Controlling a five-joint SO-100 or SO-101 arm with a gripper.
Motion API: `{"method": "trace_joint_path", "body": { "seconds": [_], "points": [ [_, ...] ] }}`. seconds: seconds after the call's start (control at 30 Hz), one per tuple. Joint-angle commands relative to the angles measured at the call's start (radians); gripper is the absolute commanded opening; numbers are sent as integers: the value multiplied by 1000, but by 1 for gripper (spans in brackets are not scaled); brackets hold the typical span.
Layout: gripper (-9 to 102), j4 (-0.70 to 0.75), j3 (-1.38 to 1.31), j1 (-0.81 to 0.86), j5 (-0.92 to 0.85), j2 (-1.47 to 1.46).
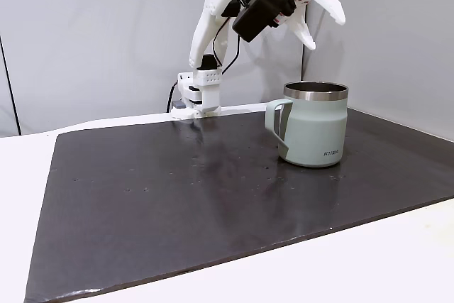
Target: Grasp a pengrip and put it in the cup.
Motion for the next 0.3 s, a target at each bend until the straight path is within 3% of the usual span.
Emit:
{"method": "trace_joint_path", "body": {
  "seconds": [0.0, 0.27],
  "points": [
    [29, 6, -55, 12, -6, 12],
    [29, 9, -55, 12, -6, 9]
  ]
}}
